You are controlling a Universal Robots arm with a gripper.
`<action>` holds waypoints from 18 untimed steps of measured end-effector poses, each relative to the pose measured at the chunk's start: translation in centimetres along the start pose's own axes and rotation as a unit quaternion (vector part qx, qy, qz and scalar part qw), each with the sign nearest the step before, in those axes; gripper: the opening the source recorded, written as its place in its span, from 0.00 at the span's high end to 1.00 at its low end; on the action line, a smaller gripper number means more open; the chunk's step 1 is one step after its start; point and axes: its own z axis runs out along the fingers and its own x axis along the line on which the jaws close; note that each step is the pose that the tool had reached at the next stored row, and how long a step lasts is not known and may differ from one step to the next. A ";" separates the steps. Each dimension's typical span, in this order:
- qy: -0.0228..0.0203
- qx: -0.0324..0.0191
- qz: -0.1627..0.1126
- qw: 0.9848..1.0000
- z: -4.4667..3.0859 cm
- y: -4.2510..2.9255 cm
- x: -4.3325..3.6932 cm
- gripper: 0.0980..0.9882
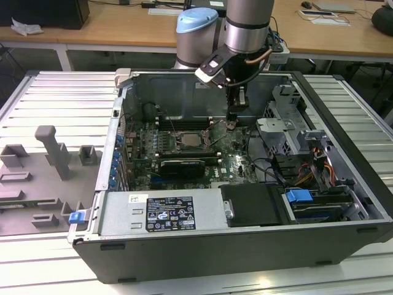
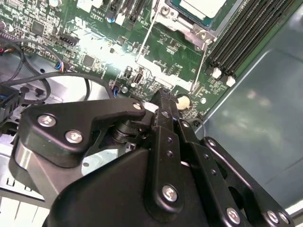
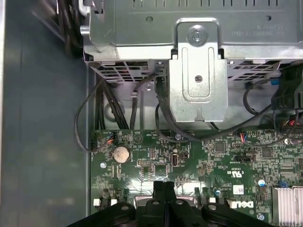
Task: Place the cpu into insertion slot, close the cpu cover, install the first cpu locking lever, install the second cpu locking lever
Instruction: 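Close the cpu cover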
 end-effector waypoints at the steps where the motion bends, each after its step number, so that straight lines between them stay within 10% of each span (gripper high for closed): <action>1: -0.001 0.000 0.000 1.000 0.19 0.00 0.01 0.99; 13: 0.000 0.006 -0.013 1.000 2.39 0.65 -0.02 0.99; 18: 0.000 0.007 -0.013 1.000 2.33 -0.57 -0.03 0.99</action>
